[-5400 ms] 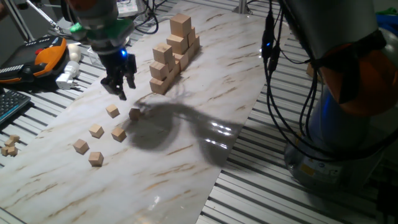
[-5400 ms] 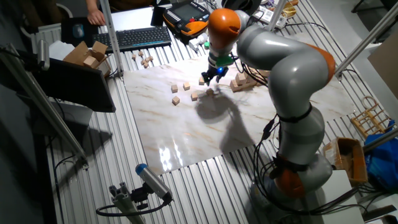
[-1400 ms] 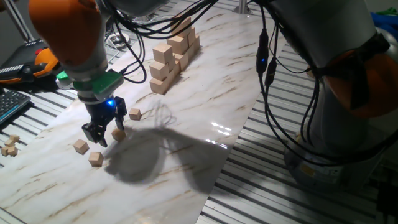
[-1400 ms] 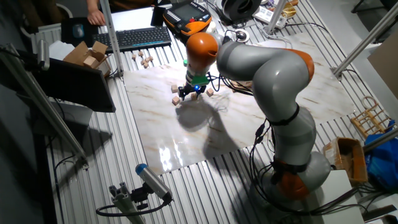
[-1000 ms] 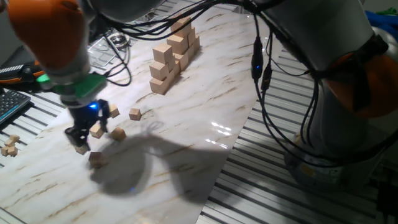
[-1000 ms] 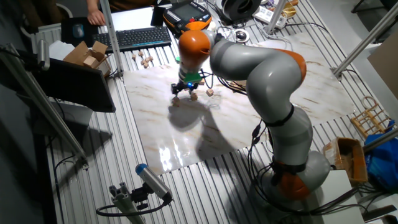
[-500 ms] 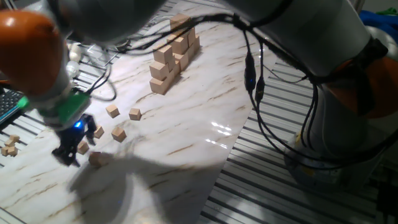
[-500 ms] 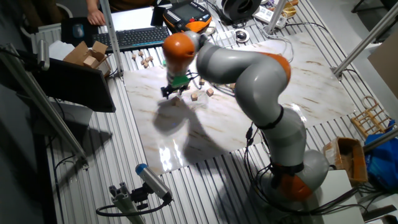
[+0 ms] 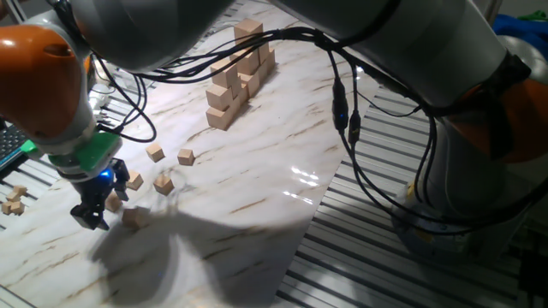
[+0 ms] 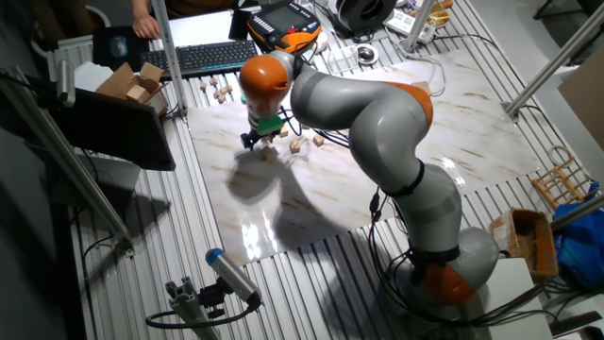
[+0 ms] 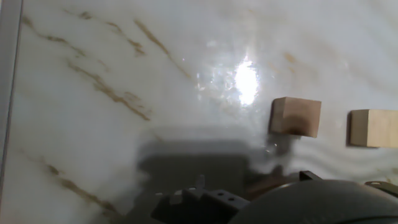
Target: Stack the blocks into a pyramid shape
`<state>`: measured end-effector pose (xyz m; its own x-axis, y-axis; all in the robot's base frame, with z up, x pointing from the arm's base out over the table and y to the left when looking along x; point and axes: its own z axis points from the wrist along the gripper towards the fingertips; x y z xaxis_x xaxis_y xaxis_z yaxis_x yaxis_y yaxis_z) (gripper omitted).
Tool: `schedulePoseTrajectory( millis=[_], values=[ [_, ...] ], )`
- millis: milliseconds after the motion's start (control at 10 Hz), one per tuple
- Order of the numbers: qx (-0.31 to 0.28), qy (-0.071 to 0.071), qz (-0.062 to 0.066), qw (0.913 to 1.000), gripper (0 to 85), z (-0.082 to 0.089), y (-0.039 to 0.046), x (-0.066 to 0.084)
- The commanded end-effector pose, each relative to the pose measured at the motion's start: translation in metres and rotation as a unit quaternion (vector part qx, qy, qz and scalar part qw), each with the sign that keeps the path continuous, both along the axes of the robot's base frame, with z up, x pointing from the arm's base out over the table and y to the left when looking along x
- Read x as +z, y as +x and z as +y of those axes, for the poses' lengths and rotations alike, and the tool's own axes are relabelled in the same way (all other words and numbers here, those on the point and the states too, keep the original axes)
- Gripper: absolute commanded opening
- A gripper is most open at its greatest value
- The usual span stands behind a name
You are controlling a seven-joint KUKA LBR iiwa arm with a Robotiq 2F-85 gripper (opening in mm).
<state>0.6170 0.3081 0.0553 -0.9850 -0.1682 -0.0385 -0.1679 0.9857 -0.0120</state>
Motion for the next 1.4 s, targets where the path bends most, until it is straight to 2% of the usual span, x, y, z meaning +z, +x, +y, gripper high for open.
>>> schedulePoseTrajectory(
  millis=[0,100,200,500,700,800,1000,1300],
  values=[
    [0.006,-0.001,0.001,1.0000,68.0,-0.002,-0.0003,-0.003],
    [0.010,0.000,0.000,0.9999,51.0,-0.003,-0.0014,-0.006],
    [0.019,-0.004,-0.002,0.9998,51.0,-0.004,-0.0034,-0.011],
    [0.029,-0.001,0.002,0.9996,51.0,-0.013,-0.0060,-0.017],
    [0.032,-0.005,0.002,0.9995,51.0,-0.012,-0.0065,-0.018],
    [0.038,-0.005,0.006,0.9993,34.0,-0.013,-0.0065,-0.018],
    [0.064,-0.012,0.005,0.9979,0.0,-0.016,-0.0067,-0.018],
    [0.073,-0.026,-0.002,0.9970,0.0,-0.023,-0.0080,-0.019]
  ],
)
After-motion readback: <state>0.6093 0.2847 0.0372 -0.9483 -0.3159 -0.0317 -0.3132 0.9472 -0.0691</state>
